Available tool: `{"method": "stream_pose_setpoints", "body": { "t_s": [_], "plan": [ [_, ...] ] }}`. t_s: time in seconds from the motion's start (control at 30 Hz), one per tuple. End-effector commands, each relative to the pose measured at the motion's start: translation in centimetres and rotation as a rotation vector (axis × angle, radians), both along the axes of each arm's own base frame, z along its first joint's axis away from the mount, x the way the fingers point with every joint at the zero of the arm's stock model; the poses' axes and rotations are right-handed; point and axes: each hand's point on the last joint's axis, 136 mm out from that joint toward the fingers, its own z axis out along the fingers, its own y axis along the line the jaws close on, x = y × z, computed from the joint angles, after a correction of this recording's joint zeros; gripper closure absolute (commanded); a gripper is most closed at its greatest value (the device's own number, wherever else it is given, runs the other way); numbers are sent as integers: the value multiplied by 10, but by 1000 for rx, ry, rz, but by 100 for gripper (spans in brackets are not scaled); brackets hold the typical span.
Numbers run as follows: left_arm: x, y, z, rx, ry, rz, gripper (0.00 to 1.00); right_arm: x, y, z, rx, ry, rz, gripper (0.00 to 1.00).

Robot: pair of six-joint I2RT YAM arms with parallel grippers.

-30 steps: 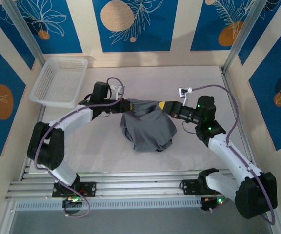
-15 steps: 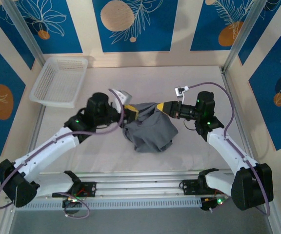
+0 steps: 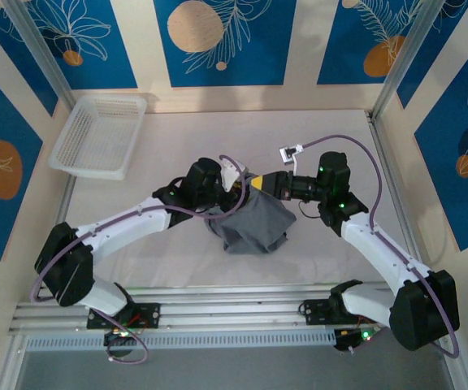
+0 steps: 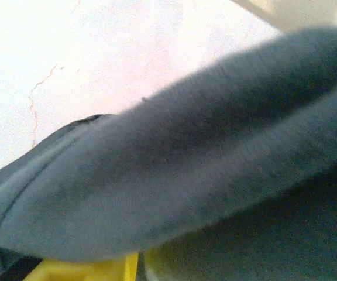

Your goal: Fold the inside-out t-shirt

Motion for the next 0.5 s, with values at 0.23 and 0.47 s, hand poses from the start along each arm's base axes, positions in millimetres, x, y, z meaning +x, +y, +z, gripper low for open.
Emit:
{"method": "stream_pose_setpoints", "body": {
  "t_s": [0.23,0.47],
  "plan": [
    [-15,15,126,-516,199,-145,100,59,-58,-75,-136,125,-216,100],
    [-17,34,118,-481,294,-140,100,74,-39,-78,-193,160,-135,75]
  ]
}}
